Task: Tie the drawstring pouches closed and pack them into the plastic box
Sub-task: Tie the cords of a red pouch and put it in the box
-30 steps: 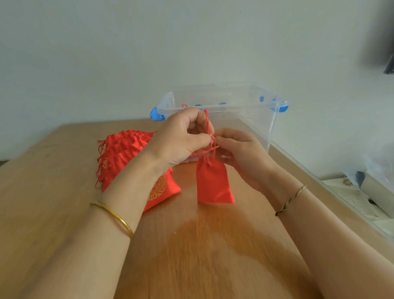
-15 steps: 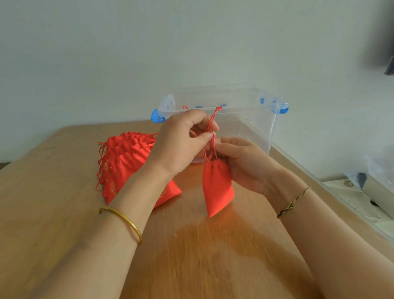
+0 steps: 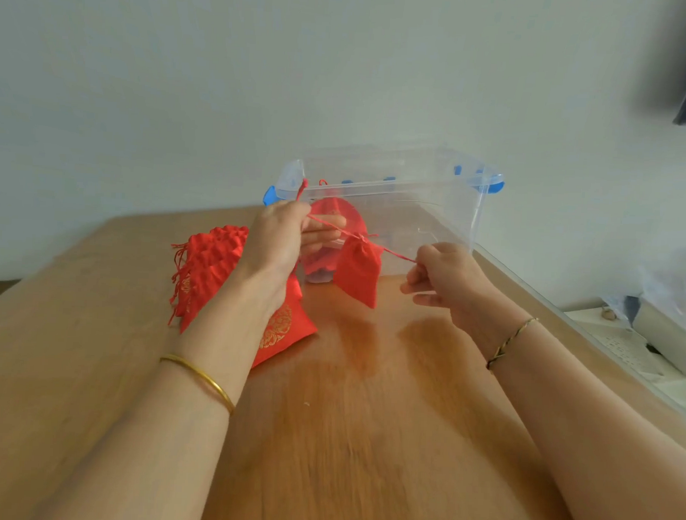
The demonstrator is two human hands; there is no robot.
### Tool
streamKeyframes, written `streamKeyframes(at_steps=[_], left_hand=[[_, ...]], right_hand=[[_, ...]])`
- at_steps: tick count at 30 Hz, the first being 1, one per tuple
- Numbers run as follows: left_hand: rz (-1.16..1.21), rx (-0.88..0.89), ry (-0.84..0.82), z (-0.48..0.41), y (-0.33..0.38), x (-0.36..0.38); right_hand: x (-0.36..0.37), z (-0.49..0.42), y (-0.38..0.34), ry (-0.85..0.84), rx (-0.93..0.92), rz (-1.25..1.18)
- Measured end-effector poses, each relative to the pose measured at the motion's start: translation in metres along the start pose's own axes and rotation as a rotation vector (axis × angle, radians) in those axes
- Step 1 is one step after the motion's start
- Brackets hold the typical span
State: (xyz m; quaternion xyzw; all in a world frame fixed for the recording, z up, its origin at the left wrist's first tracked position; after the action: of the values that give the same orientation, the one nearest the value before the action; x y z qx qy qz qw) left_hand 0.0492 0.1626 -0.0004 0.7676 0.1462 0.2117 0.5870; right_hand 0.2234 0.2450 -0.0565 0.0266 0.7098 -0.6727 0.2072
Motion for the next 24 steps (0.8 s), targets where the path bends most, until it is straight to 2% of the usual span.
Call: streamKeyframes(at_steps=[1, 3, 6, 9, 13, 15, 17, 18, 20, 22, 24], left_hand=[[0.138, -0.036, -0.017, 0.003, -0.002, 0.005], [0.223, -0.062, -0.053, 0.007, -0.006, 0.011], [0.033, -0.04, -0.108, 0.008, -0.005, 0.014], [-0.134, -0.097, -0.243, 0.011, -0.014, 0.022], [-0.319, -0.078, -0.343, 0.017, -0.013, 0.033], [-0.367, -0.046, -0.354, 0.018, -0.01, 0.038], [-0.368, -0.043, -0.35, 0.019, -0.01, 0.038], [-0.347, -0.059, -0.342, 0.018, -0.011, 0.038], [-0.294, -0.1, -0.305, 0.016, -0.015, 0.032], [-0.267, -0.125, -0.269, 0.013, -0.017, 0.027], [-0.257, -0.13, -0.268, 0.012, -0.016, 0.026]], right_hand=[[0.001, 0.0, 0.005, -0.005, 0.031, 0.032], [0.004, 0.001, 0.009, -0.019, 0.06, 0.029], [0.003, 0.002, -0.003, -0.017, -0.008, -0.139], [0.004, 0.006, -0.025, -0.06, -0.135, -0.3], [0.011, 0.016, -0.049, -0.135, -0.297, -0.354], [0.016, 0.018, -0.049, -0.183, -0.291, -0.377], [0.024, 0.017, -0.04, -0.25, -0.178, -0.428], [0.026, 0.016, -0.031, -0.249, -0.094, -0.438], [0.017, 0.012, -0.018, -0.133, -0.009, -0.342], [0.003, 0.013, -0.025, -0.007, -0.095, -0.25], [0.004, 0.018, -0.04, -0.026, -0.196, -0.268]])
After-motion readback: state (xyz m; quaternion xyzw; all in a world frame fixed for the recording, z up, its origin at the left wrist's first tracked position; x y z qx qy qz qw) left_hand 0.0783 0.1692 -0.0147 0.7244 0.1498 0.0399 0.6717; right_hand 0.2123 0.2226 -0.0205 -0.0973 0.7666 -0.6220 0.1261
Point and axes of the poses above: each hand's wrist, its own z-axis away from the middle knuckle, its own x-axis out of the palm, y = z × x, the point moved 10 cm from there along -z, towards the middle knuckle, and after that the axes turned 7 degrees about z, right-handed, at the moved point
